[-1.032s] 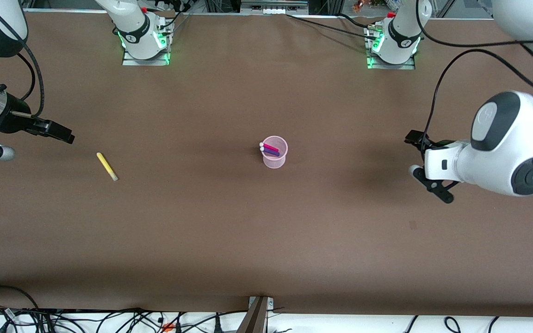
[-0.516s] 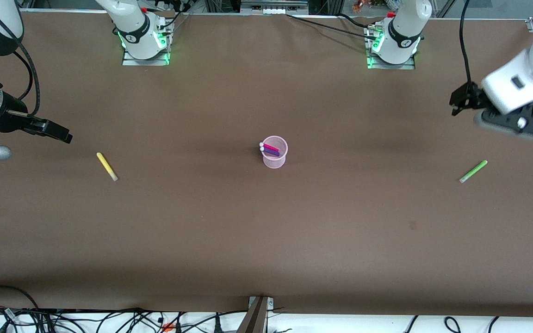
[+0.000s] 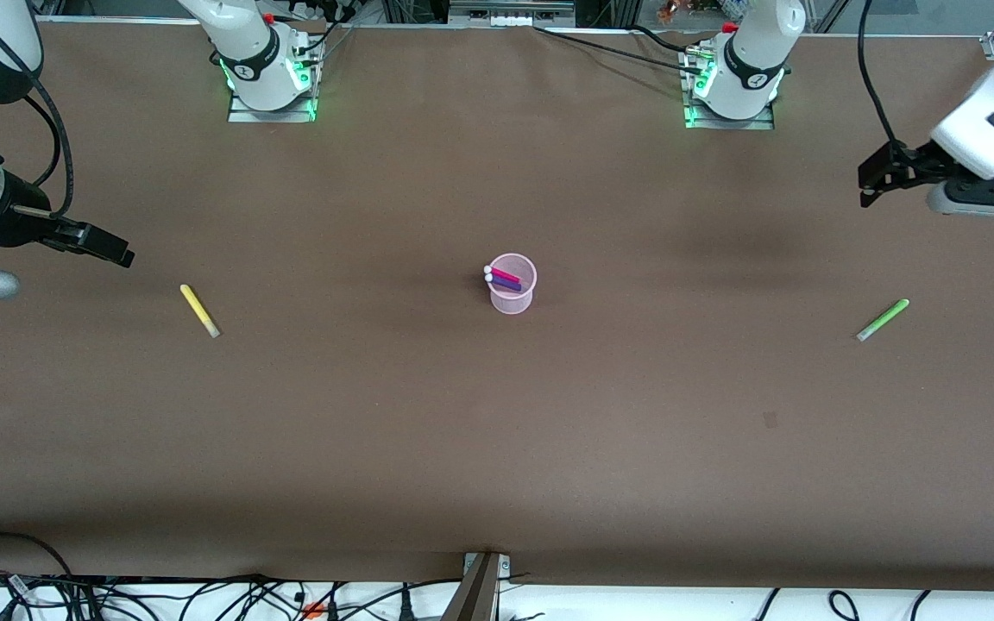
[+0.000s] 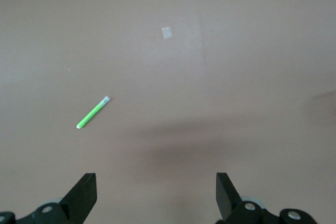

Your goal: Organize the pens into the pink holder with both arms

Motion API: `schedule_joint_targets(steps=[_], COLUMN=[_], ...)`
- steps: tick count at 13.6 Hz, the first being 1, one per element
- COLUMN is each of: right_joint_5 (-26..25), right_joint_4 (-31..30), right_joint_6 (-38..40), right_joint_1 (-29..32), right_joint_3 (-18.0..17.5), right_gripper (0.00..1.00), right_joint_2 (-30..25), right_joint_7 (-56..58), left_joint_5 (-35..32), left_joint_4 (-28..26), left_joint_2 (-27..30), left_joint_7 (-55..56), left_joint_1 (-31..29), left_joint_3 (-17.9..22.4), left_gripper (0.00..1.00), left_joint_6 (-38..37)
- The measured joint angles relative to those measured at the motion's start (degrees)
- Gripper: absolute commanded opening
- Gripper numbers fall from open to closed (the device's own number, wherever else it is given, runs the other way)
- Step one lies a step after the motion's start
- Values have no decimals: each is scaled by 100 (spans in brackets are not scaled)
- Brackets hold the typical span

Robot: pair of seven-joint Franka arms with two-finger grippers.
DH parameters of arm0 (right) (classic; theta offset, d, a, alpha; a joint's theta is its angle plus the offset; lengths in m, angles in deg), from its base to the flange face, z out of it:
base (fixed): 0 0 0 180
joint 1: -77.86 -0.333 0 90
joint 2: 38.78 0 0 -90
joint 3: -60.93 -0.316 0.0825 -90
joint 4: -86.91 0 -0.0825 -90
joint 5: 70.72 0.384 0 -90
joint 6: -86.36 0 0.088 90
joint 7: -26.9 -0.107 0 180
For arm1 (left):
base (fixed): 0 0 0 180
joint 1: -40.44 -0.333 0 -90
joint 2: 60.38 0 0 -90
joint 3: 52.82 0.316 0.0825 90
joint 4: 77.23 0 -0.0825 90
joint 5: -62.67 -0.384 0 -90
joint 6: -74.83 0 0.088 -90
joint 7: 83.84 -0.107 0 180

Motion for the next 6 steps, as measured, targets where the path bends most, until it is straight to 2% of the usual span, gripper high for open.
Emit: schedule_joint_targets(steps=[6], right_joint_5=[0], right_joint_4=[0], right_joint_6=[0], right_joint_1=[3], right_joint_3=[0], right_gripper=[100], right_joint_2=[0], right_joint_7=[0], left_joint_5=[31], left_joint_4=[46], left_joint_2=[-93], left_joint_7=[6], left_joint_1=[-5], left_joint_3=[-2], left_gripper=[100], left_joint_6=[-241])
